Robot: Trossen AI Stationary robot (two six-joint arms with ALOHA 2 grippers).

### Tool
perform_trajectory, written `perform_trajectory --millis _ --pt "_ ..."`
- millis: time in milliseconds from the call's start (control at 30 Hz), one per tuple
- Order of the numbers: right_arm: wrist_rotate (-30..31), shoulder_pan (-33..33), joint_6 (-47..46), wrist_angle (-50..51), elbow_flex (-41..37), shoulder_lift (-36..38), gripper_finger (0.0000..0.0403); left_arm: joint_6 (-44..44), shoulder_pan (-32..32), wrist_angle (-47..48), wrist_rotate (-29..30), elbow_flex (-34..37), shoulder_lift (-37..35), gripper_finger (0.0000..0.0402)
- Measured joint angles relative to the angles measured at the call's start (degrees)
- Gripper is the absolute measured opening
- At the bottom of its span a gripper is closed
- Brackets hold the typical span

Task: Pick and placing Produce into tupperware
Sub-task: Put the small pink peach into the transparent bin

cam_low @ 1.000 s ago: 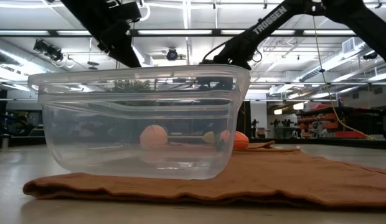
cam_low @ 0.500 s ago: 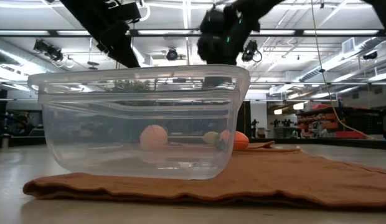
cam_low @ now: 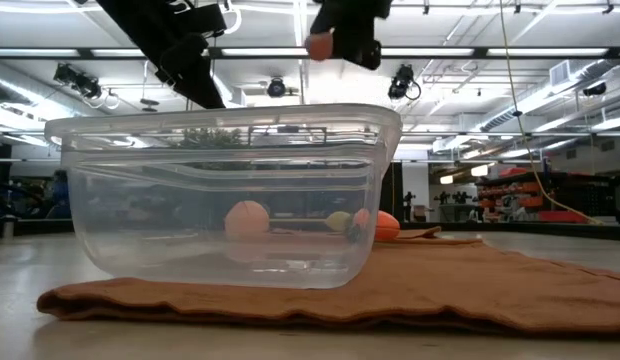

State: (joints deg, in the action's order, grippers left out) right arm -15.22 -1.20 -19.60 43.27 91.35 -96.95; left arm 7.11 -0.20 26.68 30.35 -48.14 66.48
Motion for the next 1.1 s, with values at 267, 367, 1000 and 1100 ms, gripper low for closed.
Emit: perform_trajectory --millis 267,367,1000,1100 --pt "0.0 7.9 -2.9 0.0 0.0 0.0 0.0105 0.2 0.0 0.0 0.0 0.0 0.0 0.0107" --pt "0.4 10.9 -2.1 0.0 0.0 0.0 0.0105 0.2 0.0 0.0 0.0 0.0 0.0 0.0107" --pt "2.9 19.6 -8.5 2.9 -7.2 -0.9 0.0105 1.3 -0.1 1.1 -1.1 0.0 0.0 0.0107" --pt "3.0 19.9 -8.7 2.2 -10.4 -0.9 0.0105 1.3 -0.1 1.8 -1.1 0.0 0.0 0.0107"
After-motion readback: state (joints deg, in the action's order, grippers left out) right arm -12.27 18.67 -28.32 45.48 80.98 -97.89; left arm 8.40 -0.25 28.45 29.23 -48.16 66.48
